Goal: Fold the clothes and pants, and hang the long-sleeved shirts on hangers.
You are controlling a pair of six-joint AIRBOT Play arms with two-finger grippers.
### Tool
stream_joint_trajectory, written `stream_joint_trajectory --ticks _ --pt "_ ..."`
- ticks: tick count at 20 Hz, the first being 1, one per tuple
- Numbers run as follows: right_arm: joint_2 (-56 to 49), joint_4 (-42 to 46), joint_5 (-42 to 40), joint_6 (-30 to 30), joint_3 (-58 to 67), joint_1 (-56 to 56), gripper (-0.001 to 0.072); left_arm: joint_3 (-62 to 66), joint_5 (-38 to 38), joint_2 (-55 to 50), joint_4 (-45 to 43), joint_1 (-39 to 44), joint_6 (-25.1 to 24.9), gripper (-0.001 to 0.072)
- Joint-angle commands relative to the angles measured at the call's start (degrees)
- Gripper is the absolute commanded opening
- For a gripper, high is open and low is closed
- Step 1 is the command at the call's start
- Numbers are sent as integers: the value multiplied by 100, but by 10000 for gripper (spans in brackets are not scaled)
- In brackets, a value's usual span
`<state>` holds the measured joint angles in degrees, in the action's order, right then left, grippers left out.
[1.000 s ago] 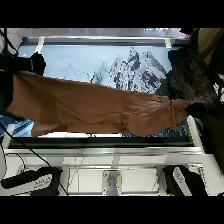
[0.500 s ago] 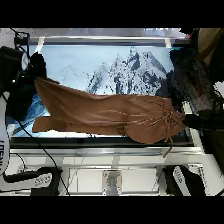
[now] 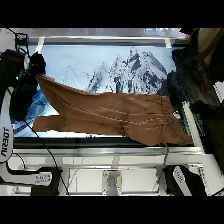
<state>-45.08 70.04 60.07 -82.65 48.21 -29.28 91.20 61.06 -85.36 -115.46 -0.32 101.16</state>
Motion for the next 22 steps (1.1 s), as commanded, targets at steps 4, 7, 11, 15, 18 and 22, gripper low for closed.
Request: stream_joint_trajectory --ticks 4,7,11,15,18,22 --pt "-2844 -1469 649 748 1193 31 416 7 61 -31 4 -4 -107 8" --pt "-4367 -1569 688 874 1888 275 424 7 227 -31 4 -4 -107 8" --pt "-5580 -1563 616 1132 2802 592 424 7 264 -31 4 -2 -105 9" --pt "-6063 -1364 605 1187 3554 844 424 7 284 -31 31 -4 -101 8" --pt "-6081 -1244 654 1215 3659 894 424 7 372 -31 26 -4 -103 8" --pt "-6074 -918 1235 1235 4085 761 424 7 435 -31 26 -4 -103 8"
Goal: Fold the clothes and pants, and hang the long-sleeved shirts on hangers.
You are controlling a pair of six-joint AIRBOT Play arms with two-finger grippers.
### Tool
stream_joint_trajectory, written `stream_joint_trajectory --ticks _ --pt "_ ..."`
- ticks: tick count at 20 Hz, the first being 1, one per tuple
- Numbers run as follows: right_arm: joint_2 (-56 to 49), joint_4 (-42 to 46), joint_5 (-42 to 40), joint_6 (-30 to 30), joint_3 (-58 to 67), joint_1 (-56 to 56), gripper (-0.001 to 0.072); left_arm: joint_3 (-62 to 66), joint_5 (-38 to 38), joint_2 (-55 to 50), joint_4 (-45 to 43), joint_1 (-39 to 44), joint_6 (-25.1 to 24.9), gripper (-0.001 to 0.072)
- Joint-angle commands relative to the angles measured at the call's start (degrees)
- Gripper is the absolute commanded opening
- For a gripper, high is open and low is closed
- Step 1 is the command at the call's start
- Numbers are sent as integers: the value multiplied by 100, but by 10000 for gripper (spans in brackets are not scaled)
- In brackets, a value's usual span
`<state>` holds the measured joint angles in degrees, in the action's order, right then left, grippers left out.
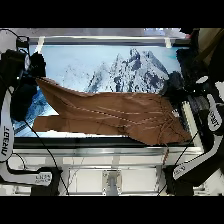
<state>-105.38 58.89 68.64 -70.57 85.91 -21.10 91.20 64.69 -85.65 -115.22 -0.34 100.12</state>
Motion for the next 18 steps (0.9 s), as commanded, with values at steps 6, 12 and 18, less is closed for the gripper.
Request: stream_joint_trajectory --ticks 6,12,18 --pt "-133 199 503 -33 774 -133 422 4 81 -2 44 -2 4 8" --pt "-485 98 442 26 763 -52 423 4 136 -4 42 -2 2 8" --pt "-485 -114 391 428 763 109 422 2 138 -4 42 -2 2 8"
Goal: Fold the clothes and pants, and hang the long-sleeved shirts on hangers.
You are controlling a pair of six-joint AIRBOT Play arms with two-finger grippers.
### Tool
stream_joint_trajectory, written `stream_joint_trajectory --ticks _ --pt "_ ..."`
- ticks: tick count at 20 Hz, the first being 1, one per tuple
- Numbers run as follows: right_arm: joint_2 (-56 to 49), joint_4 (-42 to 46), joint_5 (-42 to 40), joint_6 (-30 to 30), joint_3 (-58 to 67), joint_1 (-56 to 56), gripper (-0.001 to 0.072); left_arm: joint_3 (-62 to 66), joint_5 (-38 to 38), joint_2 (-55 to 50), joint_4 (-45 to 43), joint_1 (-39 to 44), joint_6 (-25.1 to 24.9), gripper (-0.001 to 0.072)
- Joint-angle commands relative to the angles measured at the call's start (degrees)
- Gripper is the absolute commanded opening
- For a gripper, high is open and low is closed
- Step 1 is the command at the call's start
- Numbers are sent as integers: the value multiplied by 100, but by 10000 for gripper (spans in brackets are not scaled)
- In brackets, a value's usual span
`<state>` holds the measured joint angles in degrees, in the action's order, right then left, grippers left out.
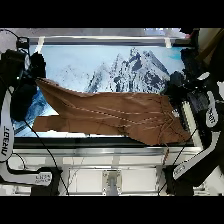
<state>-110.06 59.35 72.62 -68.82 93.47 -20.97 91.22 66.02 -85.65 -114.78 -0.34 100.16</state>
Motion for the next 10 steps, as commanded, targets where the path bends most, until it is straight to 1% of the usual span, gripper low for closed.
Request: stream_joint_trajectory --ticks 1,2,3,4,6,10 --pt "-17 -269 -15 339 7 146 422 0 4 -4 -2 -2 -2 8" --pt "-17 -352 -24 407 9 186 408 -2 4 -4 -2 -2 -2 8" --pt "-17 -411 -9 417 9 219 361 -2 7 -4 -2 -2 -2 8" --pt "-15 -446 61 433 9 221 266 -2 11 -4 -2 -2 -4 9" --pt "4 -507 389 531 13 192 44 -2 70 -4 -7 -2 -7 9" --pt "339 -492 632 542 131 59 42 2 275 52 -46 0 -11 9"
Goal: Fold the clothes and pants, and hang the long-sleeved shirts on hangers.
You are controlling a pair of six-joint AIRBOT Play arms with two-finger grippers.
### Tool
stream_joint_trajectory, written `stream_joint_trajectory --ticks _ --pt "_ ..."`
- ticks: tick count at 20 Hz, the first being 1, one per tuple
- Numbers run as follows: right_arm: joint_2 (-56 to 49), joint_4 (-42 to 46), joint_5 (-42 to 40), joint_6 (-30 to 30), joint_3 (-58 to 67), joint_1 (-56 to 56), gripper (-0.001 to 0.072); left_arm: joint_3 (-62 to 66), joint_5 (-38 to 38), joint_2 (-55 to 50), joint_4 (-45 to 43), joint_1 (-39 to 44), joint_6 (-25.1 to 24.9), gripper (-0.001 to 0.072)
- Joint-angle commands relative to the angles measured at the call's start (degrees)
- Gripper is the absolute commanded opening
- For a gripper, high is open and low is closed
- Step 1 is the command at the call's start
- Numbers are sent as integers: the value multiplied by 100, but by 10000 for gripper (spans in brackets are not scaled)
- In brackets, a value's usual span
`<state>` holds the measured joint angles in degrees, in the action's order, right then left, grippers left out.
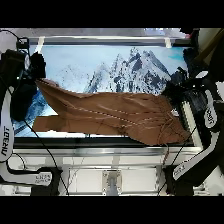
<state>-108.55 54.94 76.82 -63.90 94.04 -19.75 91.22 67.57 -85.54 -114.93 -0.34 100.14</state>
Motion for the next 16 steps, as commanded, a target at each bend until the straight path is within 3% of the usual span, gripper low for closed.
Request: stream_joint_trajectory --ticks 1,5,8,10,16 --pt "354 -55 212 22 149 -116 42 7 114 98 -33 -2 -7 9" --pt "1141 278 164 -382 597 -411 42 170 221 411 -577 -7 -79 9" --pt "1547 721 15 -1099 885 -758 42 479 577 411 -612 -11 -568 8" --pt "1641 717 -168 -1305 885 -846 42 520 278 380 -588 55 -564 8" --pt "1080 820 -1115 -1958 866 -391 41 686 -155 -898 -616 334 -507 8"
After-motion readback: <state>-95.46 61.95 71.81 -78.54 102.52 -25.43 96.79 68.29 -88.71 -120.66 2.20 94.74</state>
